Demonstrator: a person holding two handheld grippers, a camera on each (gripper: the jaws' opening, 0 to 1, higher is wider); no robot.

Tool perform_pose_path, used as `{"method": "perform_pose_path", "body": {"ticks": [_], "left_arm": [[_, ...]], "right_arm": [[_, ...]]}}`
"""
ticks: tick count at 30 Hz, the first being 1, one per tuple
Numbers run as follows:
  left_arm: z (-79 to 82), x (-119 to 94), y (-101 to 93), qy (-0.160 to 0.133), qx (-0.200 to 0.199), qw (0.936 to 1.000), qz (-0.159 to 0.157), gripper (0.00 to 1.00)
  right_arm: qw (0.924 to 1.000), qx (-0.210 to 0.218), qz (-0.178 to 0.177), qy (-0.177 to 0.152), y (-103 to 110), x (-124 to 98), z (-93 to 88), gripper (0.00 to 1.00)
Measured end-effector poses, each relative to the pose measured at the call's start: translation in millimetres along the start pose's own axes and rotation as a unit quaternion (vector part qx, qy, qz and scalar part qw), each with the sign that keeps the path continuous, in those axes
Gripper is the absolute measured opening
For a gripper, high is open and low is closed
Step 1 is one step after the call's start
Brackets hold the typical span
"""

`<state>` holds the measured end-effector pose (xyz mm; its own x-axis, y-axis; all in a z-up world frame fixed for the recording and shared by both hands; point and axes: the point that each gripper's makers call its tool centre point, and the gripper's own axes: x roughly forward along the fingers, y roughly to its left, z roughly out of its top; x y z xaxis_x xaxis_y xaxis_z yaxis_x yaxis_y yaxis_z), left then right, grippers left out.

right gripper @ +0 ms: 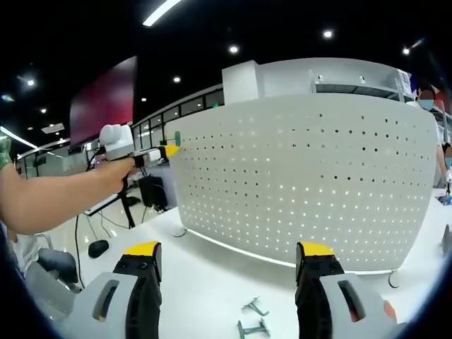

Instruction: Insert the hook assembly into the mounting plate slot until the hook locks in place.

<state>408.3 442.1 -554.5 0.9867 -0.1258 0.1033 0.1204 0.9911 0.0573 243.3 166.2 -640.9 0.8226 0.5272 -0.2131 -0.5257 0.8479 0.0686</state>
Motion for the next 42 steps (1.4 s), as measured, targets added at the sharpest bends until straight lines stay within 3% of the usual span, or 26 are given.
{"method": "perform_pose_path", "body": {"ticks": [19, 30, 42], "left_arm": [[0.2, -24.3, -15.8, 0.006, 0.006, 0.9998, -0.016, 0.2], [-17.4, -42.4, -33.6, 0.028, 0.001, 0.999, -0.036, 0.2], [-33.0, -71.6, -69.5, 0.045, -0.01, 0.9964, -0.071, 0.19]], "right_arm": [[1.0, -0.002, 0.005, -0.005, 5.7, -3.9, 2.7, 0.79], [0.9999, -0.004, 0.005, -0.009, 9.9, -11.0, 4.6, 0.79], [1.0, -0.004, 0.001, -0.009, 9.6, -20.2, 3.5, 0.78]]}}
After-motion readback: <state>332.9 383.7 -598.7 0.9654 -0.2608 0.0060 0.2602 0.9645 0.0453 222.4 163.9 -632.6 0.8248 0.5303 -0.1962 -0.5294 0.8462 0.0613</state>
